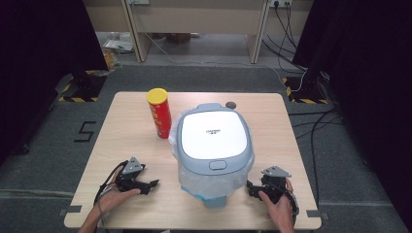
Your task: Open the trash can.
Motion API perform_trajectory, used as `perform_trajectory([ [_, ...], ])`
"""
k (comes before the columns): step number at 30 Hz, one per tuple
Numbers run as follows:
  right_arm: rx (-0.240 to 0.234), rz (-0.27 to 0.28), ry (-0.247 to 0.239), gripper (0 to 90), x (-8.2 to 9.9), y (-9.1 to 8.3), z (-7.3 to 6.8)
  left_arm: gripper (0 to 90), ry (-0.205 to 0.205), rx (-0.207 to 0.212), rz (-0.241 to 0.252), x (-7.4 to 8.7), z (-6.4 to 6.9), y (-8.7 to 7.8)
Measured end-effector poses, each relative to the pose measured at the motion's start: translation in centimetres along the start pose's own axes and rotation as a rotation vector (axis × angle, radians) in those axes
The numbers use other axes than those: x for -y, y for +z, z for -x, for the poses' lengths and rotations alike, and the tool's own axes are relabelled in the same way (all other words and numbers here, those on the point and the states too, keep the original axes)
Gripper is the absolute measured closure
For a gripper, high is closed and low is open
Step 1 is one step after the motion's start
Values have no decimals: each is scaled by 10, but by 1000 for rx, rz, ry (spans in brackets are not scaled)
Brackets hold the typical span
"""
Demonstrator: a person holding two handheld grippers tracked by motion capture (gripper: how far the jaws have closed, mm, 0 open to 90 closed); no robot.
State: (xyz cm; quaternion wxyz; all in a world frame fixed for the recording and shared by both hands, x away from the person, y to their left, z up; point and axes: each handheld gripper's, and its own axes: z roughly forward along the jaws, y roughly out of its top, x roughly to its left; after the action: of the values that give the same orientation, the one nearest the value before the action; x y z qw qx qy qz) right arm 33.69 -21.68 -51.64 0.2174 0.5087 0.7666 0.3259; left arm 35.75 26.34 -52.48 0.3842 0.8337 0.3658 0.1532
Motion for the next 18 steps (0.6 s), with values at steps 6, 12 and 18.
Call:
perform_trajectory([
  [6, -32, 32, -4, 152, 0, -6, -2, 163, 0, -3, 7, -3, -3, 2],
  [12, -55, 59, -41, 154, -7, -16, -13, 174, -47, 45, 86, -13, 11, 0],
  [18, -92, 43, -73, 181, -13, -20, -30, 175, -11, 89, 116, -30, 40, 5],
])
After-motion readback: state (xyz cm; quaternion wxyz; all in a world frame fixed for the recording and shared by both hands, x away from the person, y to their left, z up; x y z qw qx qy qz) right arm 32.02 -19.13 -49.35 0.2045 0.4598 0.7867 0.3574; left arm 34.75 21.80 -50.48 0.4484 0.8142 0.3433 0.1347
